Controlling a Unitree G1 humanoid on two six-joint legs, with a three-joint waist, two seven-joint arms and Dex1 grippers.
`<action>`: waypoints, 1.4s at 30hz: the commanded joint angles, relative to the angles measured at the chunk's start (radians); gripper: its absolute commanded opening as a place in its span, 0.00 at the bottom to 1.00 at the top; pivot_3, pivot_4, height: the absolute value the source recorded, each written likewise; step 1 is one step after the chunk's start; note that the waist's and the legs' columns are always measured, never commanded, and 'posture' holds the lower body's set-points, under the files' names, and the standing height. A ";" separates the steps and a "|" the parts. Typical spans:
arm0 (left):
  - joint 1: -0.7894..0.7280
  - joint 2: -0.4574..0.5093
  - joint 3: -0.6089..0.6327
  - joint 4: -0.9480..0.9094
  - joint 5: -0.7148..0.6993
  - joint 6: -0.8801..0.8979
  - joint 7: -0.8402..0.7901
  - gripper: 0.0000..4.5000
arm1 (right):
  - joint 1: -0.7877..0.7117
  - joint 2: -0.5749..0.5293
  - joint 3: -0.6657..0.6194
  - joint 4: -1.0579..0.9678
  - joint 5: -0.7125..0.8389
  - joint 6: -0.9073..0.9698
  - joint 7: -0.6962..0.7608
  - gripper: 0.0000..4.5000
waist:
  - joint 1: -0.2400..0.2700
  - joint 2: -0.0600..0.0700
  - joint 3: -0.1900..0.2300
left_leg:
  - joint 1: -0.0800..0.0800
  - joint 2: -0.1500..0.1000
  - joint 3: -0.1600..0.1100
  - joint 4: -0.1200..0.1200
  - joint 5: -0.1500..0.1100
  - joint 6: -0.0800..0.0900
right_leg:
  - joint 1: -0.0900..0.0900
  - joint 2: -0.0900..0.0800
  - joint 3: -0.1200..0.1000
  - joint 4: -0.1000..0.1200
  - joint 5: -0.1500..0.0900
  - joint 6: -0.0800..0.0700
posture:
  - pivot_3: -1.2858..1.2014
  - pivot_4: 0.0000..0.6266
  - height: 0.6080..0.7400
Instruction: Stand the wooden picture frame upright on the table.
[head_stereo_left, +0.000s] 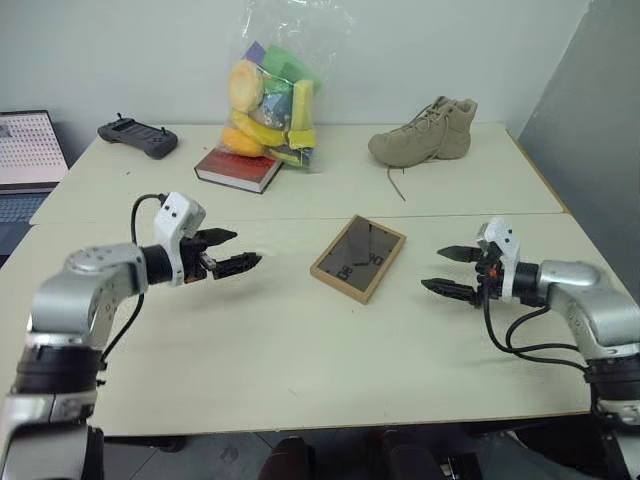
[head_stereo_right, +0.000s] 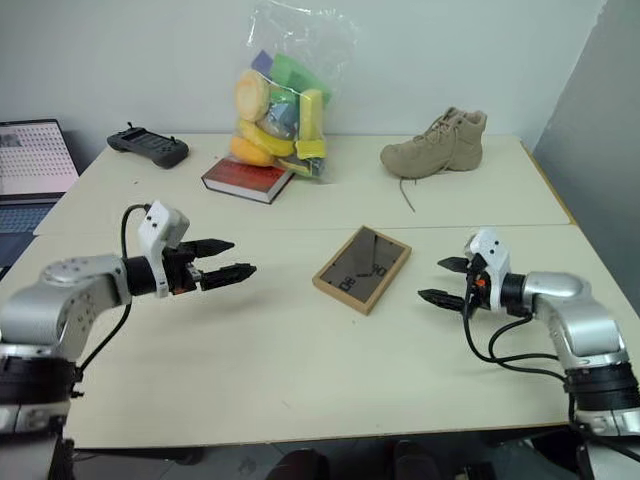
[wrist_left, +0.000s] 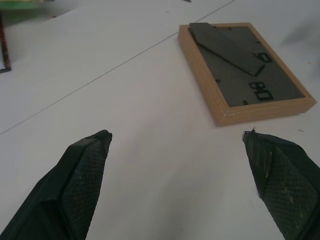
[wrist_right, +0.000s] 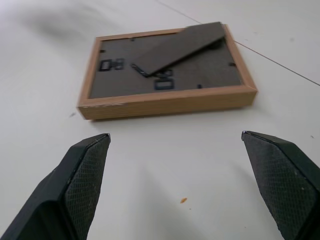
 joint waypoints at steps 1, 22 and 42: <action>-0.064 0.020 -0.046 0.060 0.060 -0.083 -0.069 1.00 | -0.054 -0.018 0.015 0.030 -0.007 -0.014 0.045 0.99 | -0.001 0.000 0.000 | 0.000 0.000 0.000 0.000 0.000 0.000 | 0.000 0.000 0.000 0.000 0.000 0.000 | 0.52 0.24 1.00; -0.282 -0.344 -0.181 0.486 0.372 -0.465 0.194 0.37 | -0.166 0.210 0.070 0.290 -0.271 -0.123 -0.366 0.25 | 0.003 -0.001 0.000 | -0.003 0.000 0.001 0.003 0.002 -0.004 | -0.003 -0.001 0.001 0.001 0.000 0.000 | 0.52 0.24 1.00; -0.030 -0.385 -0.253 0.003 0.370 -0.197 0.096 0.01 | -0.283 0.483 0.136 0.428 -0.293 -0.190 -0.370 0.00 | -0.022 0.000 0.000 | -0.005 0.000 0.001 0.002 0.003 -0.004 | -0.005 -0.001 0.002 0.002 0.000 0.000 | 0.52 0.24 1.00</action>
